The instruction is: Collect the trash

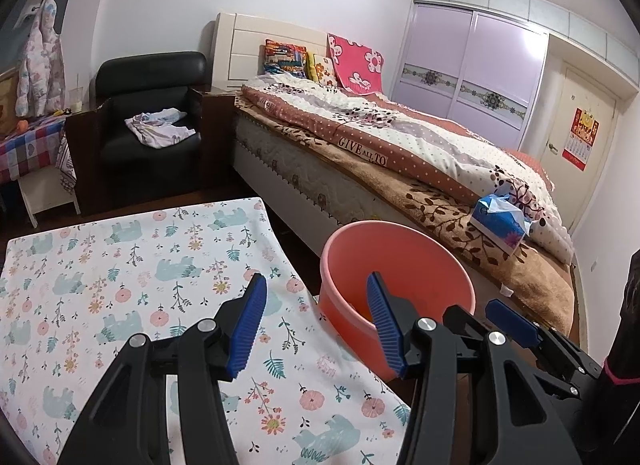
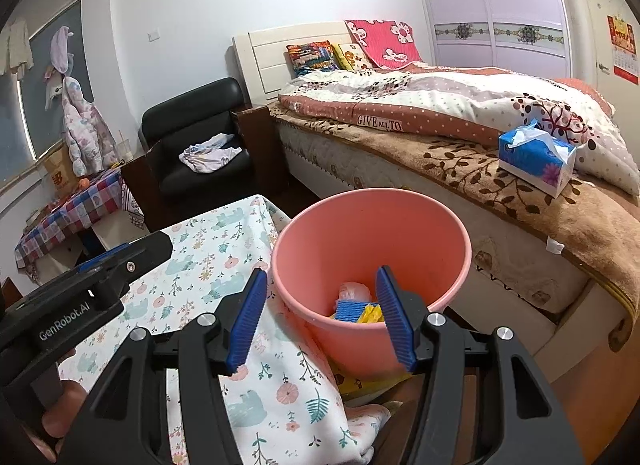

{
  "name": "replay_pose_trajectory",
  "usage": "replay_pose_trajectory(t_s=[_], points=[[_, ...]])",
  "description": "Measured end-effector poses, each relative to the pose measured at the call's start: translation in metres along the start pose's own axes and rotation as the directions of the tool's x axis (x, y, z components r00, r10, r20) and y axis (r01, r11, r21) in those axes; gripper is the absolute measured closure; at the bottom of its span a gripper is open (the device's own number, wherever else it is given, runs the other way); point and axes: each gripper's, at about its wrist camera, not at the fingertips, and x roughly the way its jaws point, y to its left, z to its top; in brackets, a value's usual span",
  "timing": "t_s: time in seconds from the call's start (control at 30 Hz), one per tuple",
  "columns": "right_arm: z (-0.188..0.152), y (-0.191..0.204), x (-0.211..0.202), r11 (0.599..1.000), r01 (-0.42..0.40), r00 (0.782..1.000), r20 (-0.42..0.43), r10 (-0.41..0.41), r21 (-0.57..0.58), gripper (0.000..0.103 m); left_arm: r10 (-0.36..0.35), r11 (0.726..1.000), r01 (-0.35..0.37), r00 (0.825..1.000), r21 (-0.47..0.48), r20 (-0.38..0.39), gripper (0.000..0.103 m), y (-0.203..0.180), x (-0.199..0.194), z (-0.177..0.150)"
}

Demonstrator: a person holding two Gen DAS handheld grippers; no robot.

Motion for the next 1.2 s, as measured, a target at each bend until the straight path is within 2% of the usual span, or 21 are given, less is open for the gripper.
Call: replay_pose_trajectory(t_s=[1.2], points=[[-0.004, 0.011, -0.017, 1.000, 0.002, 1.000, 0.013, -0.002, -0.008, 0.046, 0.000, 1.000, 0.000, 1.000, -0.006, 0.007, 0.052, 0.002, -0.010, -0.004]])
